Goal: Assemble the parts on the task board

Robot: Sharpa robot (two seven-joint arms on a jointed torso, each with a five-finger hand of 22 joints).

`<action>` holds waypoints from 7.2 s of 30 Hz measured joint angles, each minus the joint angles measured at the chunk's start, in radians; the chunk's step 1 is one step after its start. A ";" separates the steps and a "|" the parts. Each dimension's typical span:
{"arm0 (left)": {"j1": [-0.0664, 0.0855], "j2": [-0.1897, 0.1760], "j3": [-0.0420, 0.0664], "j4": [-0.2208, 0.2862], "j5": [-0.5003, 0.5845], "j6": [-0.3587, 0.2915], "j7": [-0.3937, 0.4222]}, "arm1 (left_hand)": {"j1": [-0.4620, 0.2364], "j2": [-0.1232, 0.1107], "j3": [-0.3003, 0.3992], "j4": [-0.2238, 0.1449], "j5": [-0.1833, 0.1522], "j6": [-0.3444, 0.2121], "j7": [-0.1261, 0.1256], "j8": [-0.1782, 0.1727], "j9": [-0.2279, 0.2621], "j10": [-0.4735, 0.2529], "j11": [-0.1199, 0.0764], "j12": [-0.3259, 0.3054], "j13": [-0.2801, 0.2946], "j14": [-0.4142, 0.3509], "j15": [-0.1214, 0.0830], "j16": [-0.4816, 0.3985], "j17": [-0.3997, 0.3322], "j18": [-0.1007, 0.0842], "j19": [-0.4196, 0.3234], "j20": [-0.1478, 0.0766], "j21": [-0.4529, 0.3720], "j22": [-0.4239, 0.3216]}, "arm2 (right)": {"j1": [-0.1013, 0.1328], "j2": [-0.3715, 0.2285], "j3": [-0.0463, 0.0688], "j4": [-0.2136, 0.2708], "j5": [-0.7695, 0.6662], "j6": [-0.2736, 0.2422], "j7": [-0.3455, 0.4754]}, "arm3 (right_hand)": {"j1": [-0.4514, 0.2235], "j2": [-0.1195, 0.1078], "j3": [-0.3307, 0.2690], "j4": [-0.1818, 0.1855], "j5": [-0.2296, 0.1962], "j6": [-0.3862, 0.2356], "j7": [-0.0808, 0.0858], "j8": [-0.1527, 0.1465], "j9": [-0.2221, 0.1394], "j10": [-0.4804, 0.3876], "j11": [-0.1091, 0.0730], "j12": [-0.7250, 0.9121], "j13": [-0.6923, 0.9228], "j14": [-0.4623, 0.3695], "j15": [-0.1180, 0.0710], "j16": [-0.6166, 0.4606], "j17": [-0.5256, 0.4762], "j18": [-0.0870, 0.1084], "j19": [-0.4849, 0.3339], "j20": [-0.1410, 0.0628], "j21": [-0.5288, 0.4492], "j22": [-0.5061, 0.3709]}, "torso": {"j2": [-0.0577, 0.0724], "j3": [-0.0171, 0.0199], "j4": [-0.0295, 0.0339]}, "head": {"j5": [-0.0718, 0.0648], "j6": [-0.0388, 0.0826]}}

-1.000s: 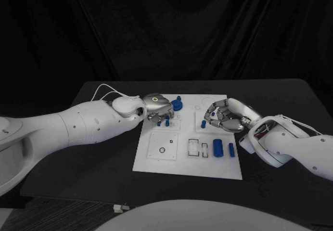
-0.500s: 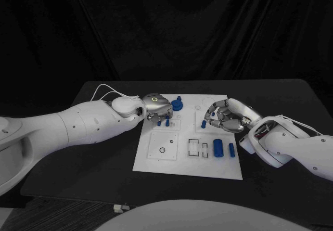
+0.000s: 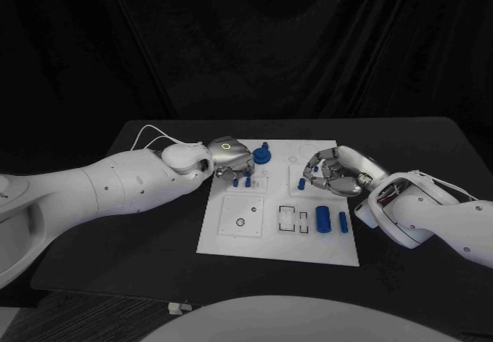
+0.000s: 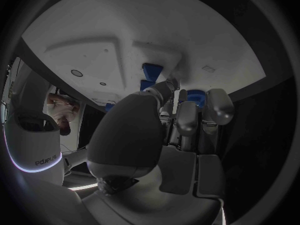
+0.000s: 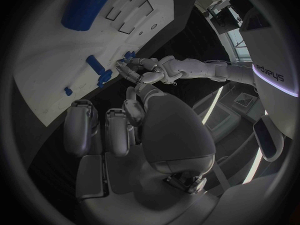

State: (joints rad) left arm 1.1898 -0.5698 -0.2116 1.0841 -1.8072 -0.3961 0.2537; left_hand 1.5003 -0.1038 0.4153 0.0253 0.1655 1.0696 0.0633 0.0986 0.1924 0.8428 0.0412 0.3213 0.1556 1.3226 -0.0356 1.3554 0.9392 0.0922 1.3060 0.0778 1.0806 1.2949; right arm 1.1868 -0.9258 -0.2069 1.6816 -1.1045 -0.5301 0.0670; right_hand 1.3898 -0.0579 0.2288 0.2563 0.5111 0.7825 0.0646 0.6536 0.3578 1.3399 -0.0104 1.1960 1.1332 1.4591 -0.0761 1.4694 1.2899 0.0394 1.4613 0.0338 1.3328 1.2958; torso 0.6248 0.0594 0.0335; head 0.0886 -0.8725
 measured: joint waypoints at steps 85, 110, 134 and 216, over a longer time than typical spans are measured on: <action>-0.001 0.033 0.000 -0.032 0.106 0.066 -0.007 | 0.035 -0.044 -0.063 0.038 0.042 -0.045 0.010 -0.025 0.003 -0.023 -0.003 -0.016 -0.049 0.001 -0.002 -0.002 -0.004 0.000 0.004 -0.005 -0.064 0.000 | -0.008 0.006 0.000 -0.009 0.007 0.020 -0.010 | 0.000 0.000 0.000 0.000 0.000 0.000 0.000 0.000 -0.001 0.000 0.000 0.000 0.000 0.000 0.000 0.000 0.000 0.000 0.000 0.000 0.000 0.000 | 0.000 0.0002 -0.0005 | -0.002 0.000; -0.009 0.027 0.003 -0.022 0.046 0.035 -0.020 | 0.012 -0.022 -0.063 0.038 0.041 -0.017 0.006 -0.025 -0.004 0.042 0.003 -0.015 -0.063 0.001 -0.001 -0.001 -0.002 0.000 0.014 -0.003 -0.038 0.000 | -0.010 0.007 0.000 -0.011 0.008 0.025 -0.010 | 0.000 0.000 0.000 0.000 0.000 0.000 0.000 0.000 -0.001 0.000 0.000 0.000 0.000 0.000 0.000 0.000 0.000 0.000 0.000 0.000 0.000 0.000 | 0.000 0.0002 0.0001 | 0.003 0.000; -0.015 -0.034 0.000 0.001 0.154 -0.128 0.047 | -0.009 -0.022 -0.049 0.052 0.025 0.038 0.001 -0.019 -0.003 0.079 -0.009 -0.016 -0.072 0.045 -0.009 0.008 0.048 0.000 0.038 -0.014 -0.004 0.000 | -0.010 0.007 0.000 -0.017 0.008 0.034 -0.011 | 0.000 0.000 0.000 0.000 0.000 0.000 0.000 0.000 -0.001 0.000 0.000 0.000 -0.001 0.000 0.000 0.000 0.000 0.000 0.000 0.000 0.000 0.000 | 0.000 -0.0002 0.0000 | 0.005 0.000; -0.041 0.034 0.000 -0.158 0.719 0.136 0.173 | -0.017 0.002 -0.077 0.079 0.000 0.027 0.012 -0.021 -0.003 -0.034 0.000 -0.033 -0.077 -0.028 0.005 -0.013 -0.035 0.000 -0.044 0.001 -0.157 0.000 | -0.011 0.012 0.000 -0.019 0.008 0.052 -0.018 | 0.000 0.000 0.000 0.000 0.000 0.000 0.000 0.000 -0.004 0.000 0.000 0.000 -0.001 0.000 0.000 0.000 0.000 0.000 0.000 0.000 0.000 0.000 | 0.000 -0.0003 -0.0001 | 0.002 0.000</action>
State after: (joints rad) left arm 1.1491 -0.5356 -0.2121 0.9263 -1.0881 -0.2599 0.4267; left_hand 1.4837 -0.1013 0.3381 0.1046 0.1656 1.0966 0.0752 0.0773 0.1895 0.8093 0.0416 0.2887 0.0790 1.2949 -0.0305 1.3421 0.9046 0.0925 1.2620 0.0786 0.9232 1.2949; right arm 1.1756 -0.9139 -0.2068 1.6628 -1.0962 -0.4780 0.0487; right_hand 1.3897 -0.0578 0.2288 0.2563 0.5109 0.7825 0.0646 0.6536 0.3539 1.3397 -0.0104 1.1956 1.1323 1.4591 -0.0760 1.4693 1.2898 0.0394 1.4613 0.0338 1.3327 1.2958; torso 0.6249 0.0592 0.0334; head 0.0901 -0.8725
